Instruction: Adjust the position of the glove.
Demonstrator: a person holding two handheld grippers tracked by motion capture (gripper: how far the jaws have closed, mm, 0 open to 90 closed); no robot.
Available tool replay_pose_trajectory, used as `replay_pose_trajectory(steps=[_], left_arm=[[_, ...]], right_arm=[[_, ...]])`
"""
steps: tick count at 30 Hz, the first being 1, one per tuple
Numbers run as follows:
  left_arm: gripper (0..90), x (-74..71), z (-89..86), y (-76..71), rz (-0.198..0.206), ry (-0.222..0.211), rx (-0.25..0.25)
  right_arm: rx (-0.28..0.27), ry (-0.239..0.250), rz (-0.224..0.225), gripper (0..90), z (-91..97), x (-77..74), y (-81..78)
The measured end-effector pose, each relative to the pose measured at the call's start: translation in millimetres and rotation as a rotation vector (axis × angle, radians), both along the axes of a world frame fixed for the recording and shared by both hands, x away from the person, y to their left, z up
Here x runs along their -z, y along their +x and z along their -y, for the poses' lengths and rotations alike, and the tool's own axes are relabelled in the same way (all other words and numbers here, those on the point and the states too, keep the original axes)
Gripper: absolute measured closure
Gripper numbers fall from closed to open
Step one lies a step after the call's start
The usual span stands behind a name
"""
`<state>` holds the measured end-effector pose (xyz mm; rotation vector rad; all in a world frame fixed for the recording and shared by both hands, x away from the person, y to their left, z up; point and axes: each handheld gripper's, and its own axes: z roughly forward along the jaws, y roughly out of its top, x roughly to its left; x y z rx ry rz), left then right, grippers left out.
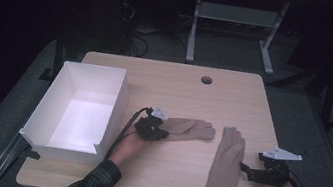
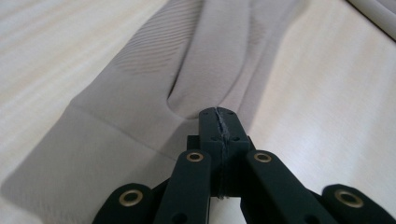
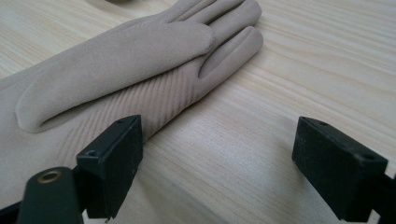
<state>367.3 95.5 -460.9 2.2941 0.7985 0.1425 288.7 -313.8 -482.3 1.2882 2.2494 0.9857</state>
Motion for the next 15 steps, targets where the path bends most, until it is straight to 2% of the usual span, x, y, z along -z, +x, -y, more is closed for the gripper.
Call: replay_pose_trajectory(steps=[2,9,13,15], left_arm=[[89.8,-0.1,-1.2,-12.2,-0.001,-0.001,0.019],[89.8,-0.4,-2.1,-26.7,-0.028,-0.024,0.032],[89.7,-2.9,-1.4,-34.6,-0.019,-0.013,0.057],[89.7,-6.7,-3.1,-34.9,0.004,-0.024,0.039]], right_arm=[[0.0,0.0,0.0,15.6,0.0,0.0,0.0],[0.001,0.001,-0.001,15.6,-0.2,0.0,-0.1],[0.002,0.001,-0.001,15.6,-0.3,0.0,-0.1],[0.002,0.001,-0.001,15.6,-0.2,0.0,-0.1]])
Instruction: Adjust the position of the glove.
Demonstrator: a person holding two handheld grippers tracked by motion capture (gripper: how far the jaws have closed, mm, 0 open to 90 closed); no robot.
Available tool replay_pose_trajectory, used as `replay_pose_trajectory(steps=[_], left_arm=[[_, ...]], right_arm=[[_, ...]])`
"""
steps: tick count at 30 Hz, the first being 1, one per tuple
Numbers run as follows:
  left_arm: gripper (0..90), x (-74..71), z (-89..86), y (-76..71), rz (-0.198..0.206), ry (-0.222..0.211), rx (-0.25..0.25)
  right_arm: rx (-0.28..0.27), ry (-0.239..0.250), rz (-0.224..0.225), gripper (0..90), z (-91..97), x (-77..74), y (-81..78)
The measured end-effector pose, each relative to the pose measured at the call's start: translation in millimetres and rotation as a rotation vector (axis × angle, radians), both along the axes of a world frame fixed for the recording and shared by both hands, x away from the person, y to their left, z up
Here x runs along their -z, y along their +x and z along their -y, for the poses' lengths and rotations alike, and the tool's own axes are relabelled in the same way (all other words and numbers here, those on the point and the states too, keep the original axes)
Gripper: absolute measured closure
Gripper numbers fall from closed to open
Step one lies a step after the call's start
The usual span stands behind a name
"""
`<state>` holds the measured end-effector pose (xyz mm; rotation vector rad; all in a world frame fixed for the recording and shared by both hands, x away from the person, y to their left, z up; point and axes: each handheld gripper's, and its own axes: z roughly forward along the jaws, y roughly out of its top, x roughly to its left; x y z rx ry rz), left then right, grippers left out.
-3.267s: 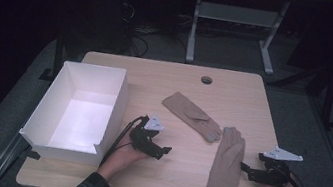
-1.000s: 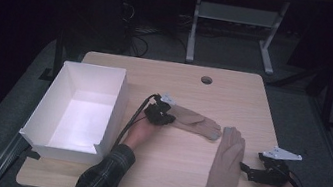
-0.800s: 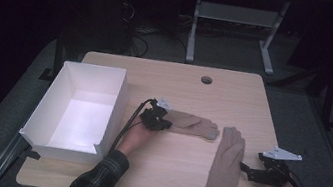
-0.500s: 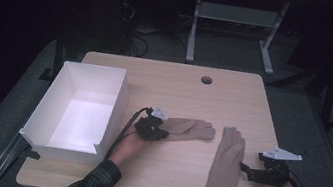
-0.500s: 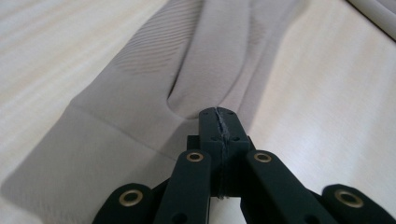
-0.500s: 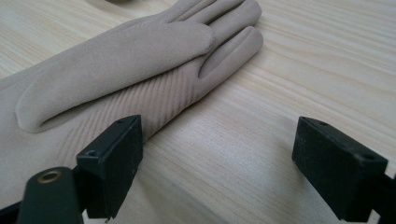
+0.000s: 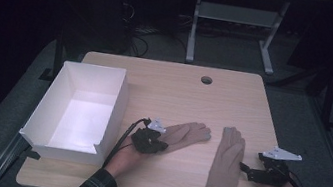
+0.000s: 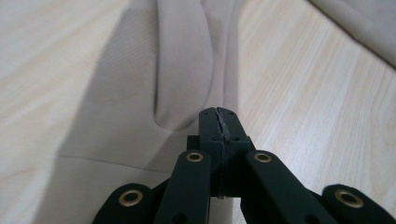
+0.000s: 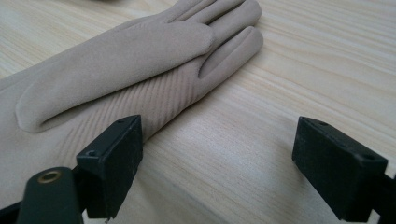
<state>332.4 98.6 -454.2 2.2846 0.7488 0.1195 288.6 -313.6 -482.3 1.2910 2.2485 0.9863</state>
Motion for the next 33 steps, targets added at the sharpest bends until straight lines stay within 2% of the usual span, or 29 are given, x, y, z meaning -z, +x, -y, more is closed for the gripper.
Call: replay_pose_trajectory(steps=[2,3,4,5,6,8,10,12,15,17,19,25,31,33], left_arm=[[89.7,-4.1,-2.8,2.4,0.02,-0.002,-0.027],[89.8,-6.8,-7.0,7.7,0.029,-0.006,-0.062],[89.7,-6.8,-7.0,7.7,0.029,-0.006,-0.062],[89.7,-6.7,-9.9,12.9,0.049,0.001,-0.1],[89.7,-6.7,-9.9,12.9,0.049,0.001,-0.1],[89.7,-6.2,-12.6,17.4,0.059,0.01,-0.131],[89.7,-4.2,-14.1,21.5,0.082,0.038,-0.151],[89.7,0.9,-15.8,26.3,0.062,0.058,-0.181],[89.7,4.4,-15.8,26.8,0.045,0.065,-0.183],[89.7,2.6,-14.5,23.0,0.045,0.093,-0.16],[89.7,2.6,-14.6,20.3,0.04,0.097,-0.152],[89.6,2.3,-16.0,5.2,0.007,0.082,-0.119],[89.6,1.8,-14.1,-10.2,0.002,0.081,-0.069],[89.6,2.2,-13.0,-17.2,-0.016,0.063,-0.053]], right_arm=[[0.0,0.0,0.0,15.6,0.0,0.0,0.0],[0.0,0.0,0.0,15.6,0.0,0.0,0.0],[0.0,0.0,0.0,15.6,0.0,0.0,0.0],[0.0,0.0,0.0,15.6,0.0,0.0,0.0],[0.0,0.0,0.0,15.6,0.0,0.0,0.0],[0.0,0.0,0.0,15.6,-0.1,0.0,0.1],[0.0,0.0,0.0,15.6,0.0,0.0,0.1],[0.0,0.0,0.0,15.6,-0.1,0.0,0.1],[-0.001,0.0,0.0,15.6,-0.1,0.1,0.2],[-0.001,0.0,0.0,15.6,-0.1,0.0,0.1],[-0.001,0.0,0.0,15.6,-0.1,0.1,0.2],[-0.002,0.0,0.0,15.6,-0.1,0.0,0.2],[-0.003,0.0,0.002,15.6,-0.1,0.1,0.4],[-0.004,0.0,0.002,15.6,-0.1,0.1,0.4]])
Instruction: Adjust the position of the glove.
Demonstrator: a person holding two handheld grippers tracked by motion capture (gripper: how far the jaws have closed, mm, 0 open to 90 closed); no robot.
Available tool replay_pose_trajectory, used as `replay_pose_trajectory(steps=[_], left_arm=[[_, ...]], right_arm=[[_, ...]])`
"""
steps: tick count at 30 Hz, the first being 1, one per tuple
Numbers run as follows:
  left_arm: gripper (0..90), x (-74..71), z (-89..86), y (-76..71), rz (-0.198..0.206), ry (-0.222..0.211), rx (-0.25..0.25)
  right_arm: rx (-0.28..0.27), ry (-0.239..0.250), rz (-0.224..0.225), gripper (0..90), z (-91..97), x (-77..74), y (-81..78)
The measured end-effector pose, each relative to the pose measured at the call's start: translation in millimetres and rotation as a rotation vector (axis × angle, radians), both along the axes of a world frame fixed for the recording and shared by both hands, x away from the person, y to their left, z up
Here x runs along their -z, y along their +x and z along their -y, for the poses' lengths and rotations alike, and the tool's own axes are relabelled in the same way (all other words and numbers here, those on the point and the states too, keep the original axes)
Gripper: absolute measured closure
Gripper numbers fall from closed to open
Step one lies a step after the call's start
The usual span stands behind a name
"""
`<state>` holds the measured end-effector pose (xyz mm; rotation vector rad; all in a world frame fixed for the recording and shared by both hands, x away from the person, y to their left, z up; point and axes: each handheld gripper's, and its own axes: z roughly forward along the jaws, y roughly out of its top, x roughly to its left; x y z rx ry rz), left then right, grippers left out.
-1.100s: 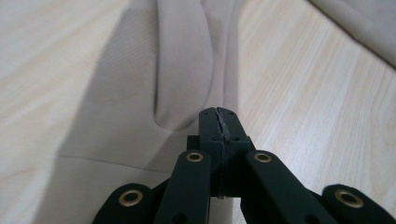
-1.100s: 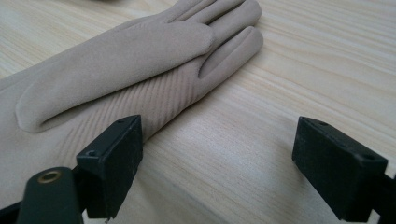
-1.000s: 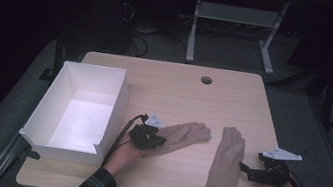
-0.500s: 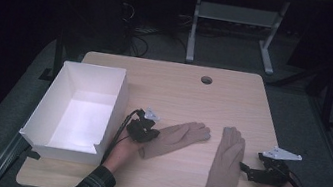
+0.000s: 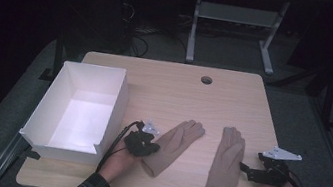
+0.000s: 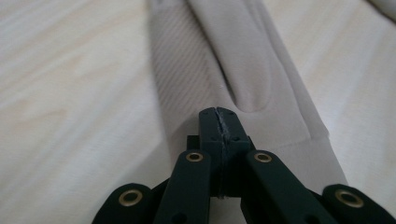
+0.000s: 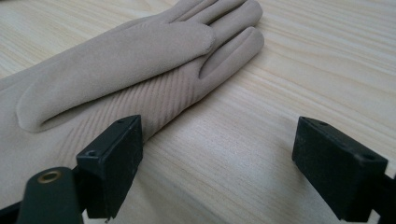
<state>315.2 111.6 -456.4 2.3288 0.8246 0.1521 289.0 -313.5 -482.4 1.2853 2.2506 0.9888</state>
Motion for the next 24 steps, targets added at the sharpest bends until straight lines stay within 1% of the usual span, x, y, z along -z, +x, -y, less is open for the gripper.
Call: replay_pose_trajectory(steps=[2,3,4,6,7,10,12,13,14,15,16,17,18,19,20,21,22,24], left_arm=[[89.5,0.1,0.8,-2.2,-0.007,-0.008,0.0],[89.5,0.3,2.3,-5.7,-0.01,-0.011,0.011],[89.5,-0.3,4.2,-9.8,-0.012,0.0,0.041],[89.4,-0.4,5.8,-12.1,-0.015,-0.001,0.045],[89.3,-0.7,7.2,-14.0,-0.012,0.004,0.055],[88.4,-1.2,6.2,-12.4,-0.015,-0.003,0.051],[85.3,-2.6,5.1,-11.5,-0.014,-0.006,0.045],[85.3,-4.3,4.4,-10.7,-0.009,-0.018,0.039],[81.1,-7.1,3.4,-9.2,0.0,-0.026,0.032],[79.3,-7.1,3.4,-9.2,0.0,-0.026,0.032],[79.3,-9.4,2.7,-7.6,0.01,-0.037,0.019],[72.6,-12.4,1.8,-3.9,0.021,-0.048,0.003],[69.6,-12.4,1.8,-3.9,0.021,-0.048,0.003],[69.6,-13.7,1.1,-0.4,0.027,-0.055,-0.007],[61.3,-14.6,0.3,4.3,0.028,-0.071,-0.016],[58.9,-14.6,0.3,4.3,0.028,-0.071,-0.016],[58.9,-14.0,0.6,7.0,0.028,-0.077,-0.023],[54.7,-12.8,1.3,13.2,0.032,-0.068,-0.04]], right_arm=[[0.002,0.002,0.0,15.6,-0.1,-0.1,0.0],[0.001,0.001,0.001,15.6,-0.1,0.0,0.0],[0.0,0.0,0.001,15.6,0.0,0.0,0.0],[0.001,0.001,0.0,15.6,-0.1,-0.1,0.0],[0.001,0.001,0.0,15.6,-0.1,0.0,0.0],[0.001,0.002,0.001,15.6,-0.2,0.0,0.0],[0.001,0.002,0.001,15.6,-0.2,0.0,0.0],[0.001,0.002,0.001,15.6,-0.2,0.0,0.0],[0.001,0.002,0.001,15.6,-0.2,0.0,0.1],[0.001,0.002,0.001,15.6,-0.2,0.0,0.1],[0.001,0.002,0.001,15.6,-0.2,0.0,0.1],[-0.001,0.002,0.001,15.6,-0.2,0.0,0.2],[-0.001,0.002,0.001,15.6,-0.2,0.0,0.2],[-0.001,0.002,0.001,15.6,-0.3,0.0,0.2],[0.0,0.002,0.001,15.6,-0.3,0.0,0.2],[0.0,0.002,0.001,15.6,-0.3,0.0,0.2],[-0.001,0.002,0.001,15.6,-0.3,0.0,0.2],[0.0,0.002,0.0,15.6,-0.4,0.0,0.1]])
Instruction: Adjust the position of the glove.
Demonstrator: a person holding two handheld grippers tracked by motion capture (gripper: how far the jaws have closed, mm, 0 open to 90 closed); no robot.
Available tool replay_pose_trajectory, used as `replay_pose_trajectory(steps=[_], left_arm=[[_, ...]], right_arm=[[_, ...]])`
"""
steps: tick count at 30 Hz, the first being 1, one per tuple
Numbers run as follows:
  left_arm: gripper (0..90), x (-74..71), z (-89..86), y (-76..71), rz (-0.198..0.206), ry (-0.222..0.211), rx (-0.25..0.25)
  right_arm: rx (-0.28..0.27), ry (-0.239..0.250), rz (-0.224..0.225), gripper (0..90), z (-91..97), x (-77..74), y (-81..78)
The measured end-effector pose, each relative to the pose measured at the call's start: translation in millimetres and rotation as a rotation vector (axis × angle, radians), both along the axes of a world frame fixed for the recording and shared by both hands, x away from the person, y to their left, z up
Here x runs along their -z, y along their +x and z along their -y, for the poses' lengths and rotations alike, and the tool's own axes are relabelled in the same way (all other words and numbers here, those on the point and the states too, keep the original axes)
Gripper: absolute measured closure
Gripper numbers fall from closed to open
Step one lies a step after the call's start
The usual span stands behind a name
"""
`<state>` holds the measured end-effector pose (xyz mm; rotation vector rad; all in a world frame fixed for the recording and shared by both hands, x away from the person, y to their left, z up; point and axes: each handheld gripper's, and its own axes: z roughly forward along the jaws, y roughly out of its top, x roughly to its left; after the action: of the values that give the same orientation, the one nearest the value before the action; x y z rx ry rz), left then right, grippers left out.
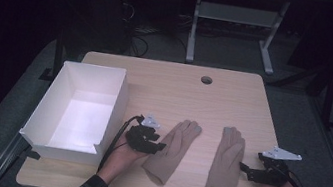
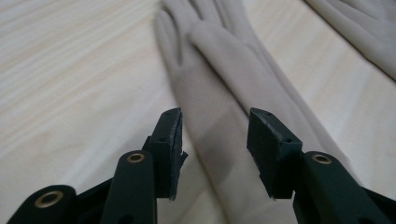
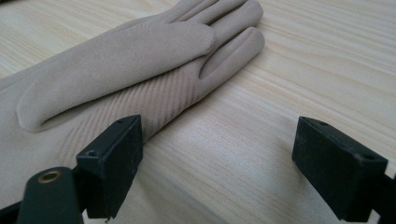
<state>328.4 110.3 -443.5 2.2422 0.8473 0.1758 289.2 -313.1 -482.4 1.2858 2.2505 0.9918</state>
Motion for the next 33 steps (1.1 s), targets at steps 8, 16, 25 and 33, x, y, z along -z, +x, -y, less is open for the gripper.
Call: replay_pose_trajectory(steps=[8,16,25,33], left_arm=[[54.4,5.0,0.7,18.6,0.006,-0.007,-0.039],[56.6,14.7,9.6,26.3,-0.017,0.003,-0.036],[69.9,19.1,12.0,25.2,-0.034,0.013,-0.013],[84.9,20.1,13.3,23.9,-0.049,-0.006,0.005]], right_arm=[[0.0,0.0,0.0,15.6,0.0,0.0,0.0],[0.0,0.001,0.0,15.6,-0.1,0.0,0.0],[-0.001,0.0,0.0,15.6,0.0,0.1,0.0],[-0.047,-0.009,-0.029,19.8,0.6,-3.4,0.8]])
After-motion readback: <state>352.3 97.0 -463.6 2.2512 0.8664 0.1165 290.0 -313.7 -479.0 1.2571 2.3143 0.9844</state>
